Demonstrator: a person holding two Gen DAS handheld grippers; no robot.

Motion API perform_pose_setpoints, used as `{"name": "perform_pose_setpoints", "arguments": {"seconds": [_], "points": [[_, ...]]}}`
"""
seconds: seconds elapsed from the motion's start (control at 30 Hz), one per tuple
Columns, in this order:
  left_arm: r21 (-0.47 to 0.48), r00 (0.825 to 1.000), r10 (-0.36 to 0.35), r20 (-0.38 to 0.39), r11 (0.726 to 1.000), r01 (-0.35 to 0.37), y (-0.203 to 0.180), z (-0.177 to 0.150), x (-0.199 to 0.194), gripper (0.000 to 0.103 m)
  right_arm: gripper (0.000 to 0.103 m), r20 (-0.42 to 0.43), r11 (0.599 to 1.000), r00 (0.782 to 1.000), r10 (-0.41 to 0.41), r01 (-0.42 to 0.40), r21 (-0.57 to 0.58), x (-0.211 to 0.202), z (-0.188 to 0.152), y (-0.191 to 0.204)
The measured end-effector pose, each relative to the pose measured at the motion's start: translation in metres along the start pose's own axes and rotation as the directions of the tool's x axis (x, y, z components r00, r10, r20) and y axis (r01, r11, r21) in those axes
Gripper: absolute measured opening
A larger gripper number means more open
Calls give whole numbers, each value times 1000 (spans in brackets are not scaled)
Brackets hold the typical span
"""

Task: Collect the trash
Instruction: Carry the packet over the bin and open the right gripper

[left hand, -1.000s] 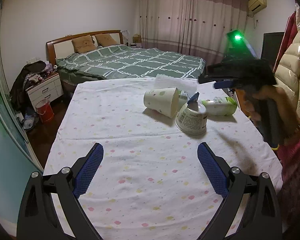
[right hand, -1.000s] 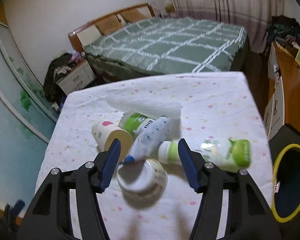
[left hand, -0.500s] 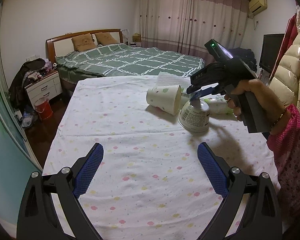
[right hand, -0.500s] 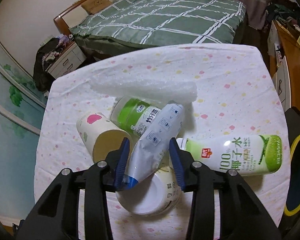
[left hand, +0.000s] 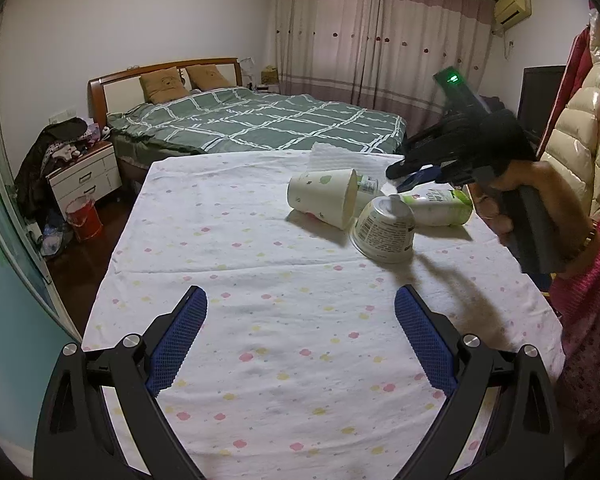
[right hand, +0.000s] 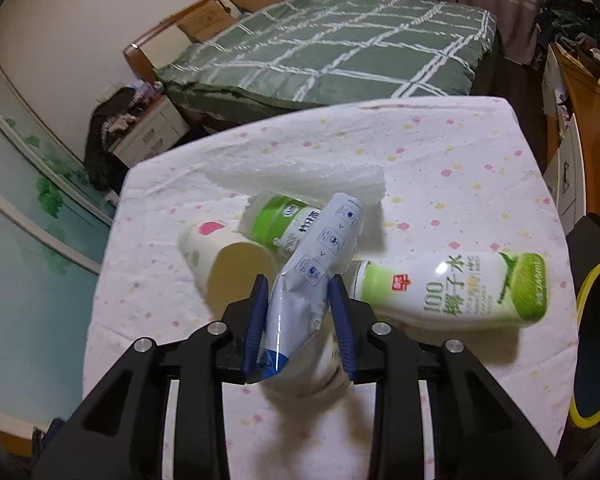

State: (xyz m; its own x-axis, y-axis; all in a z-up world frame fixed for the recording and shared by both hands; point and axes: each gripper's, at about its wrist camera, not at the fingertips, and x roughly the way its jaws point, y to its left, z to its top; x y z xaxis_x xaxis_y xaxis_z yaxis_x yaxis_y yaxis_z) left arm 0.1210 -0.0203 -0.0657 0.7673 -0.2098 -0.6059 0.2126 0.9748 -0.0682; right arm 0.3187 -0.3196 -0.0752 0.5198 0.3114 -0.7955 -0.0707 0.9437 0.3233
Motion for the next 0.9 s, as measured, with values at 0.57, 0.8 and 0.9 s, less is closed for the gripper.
{"name": "perform_pose_setpoints", "arguments": {"seconds": [0.57, 0.8, 0.9], "points": [[80, 998, -58, -23, 995, 59, -45, 9, 20, 94, 31, 194, 979, 969, -151, 120, 165, -121, -77, -148], [114, 995, -83, -54, 990, 89, -71, 12, 36, 94, 31, 136, 918, 950, -280, 224, 327, -120, -105, -247], [130, 993, -92, -71, 986, 100, -82, 14, 44, 94, 31, 104, 894, 945, -311, 254, 370, -112, -114, -278]]}}
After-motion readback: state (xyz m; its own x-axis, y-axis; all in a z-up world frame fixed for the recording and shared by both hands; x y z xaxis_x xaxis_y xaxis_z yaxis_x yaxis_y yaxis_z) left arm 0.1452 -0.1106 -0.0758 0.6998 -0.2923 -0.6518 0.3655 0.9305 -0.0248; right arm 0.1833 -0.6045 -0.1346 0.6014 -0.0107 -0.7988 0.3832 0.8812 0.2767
